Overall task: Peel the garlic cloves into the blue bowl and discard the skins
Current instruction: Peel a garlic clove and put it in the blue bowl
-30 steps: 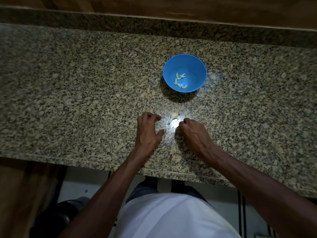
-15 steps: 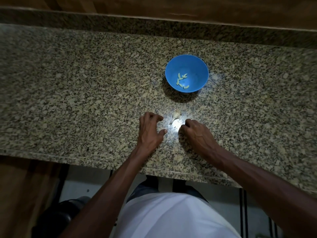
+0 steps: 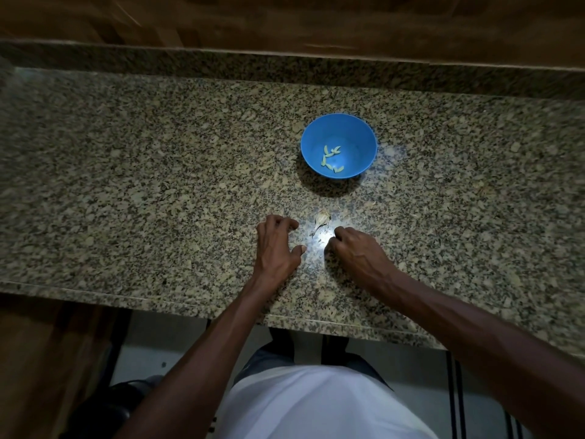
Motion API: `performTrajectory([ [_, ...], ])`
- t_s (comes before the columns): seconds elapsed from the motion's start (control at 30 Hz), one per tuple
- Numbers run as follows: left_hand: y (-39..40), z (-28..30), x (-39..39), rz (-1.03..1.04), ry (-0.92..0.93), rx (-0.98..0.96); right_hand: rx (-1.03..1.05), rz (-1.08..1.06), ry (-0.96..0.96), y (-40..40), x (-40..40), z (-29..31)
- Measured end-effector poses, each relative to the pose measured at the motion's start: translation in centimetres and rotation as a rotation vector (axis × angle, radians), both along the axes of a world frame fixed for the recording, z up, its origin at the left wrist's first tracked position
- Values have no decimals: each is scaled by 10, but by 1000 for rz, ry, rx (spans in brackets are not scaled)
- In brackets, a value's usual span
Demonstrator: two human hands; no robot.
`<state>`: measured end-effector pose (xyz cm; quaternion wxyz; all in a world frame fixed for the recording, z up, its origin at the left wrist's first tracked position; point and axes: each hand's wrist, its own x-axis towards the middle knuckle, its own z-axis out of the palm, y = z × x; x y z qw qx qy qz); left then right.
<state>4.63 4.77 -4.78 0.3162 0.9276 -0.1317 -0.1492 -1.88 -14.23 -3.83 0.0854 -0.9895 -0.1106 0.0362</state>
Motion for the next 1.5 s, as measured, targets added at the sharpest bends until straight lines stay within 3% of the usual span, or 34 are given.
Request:
performTrajectory([
  [0.1, -2, 4, -5, 10, -27, -93, 170, -199, 51, -3, 6, 2],
  [0.23, -6, 16, -14, 53, 13, -317, 1053, -730, 299, -7, 10, 10],
  [0.3, -10, 20, -17, 41, 47, -387, 1326, -787, 399, -5, 5, 14],
  [0.37, -15, 21, -17, 0, 44, -412, 1423, -750, 458, -2, 3, 19],
  [0.73, -13, 19, -8, -101, -160, -320, 1406, -798, 404, 3, 2, 22],
  [0.83, -13, 20, -11, -59, -144, -341, 1359, -744, 361, 8, 0, 23],
  [1.1, -16, 32, -15, 230, 275, -523, 1119, -655, 136, 17, -1, 23],
  [1.4, -12, 38, -7, 378, 820, -752, 947, -449, -99, 21, 0, 21],
  [1.5, -13, 39, -8, 395, 847, -780, 954, -415, -109, 18, -1, 17],
])
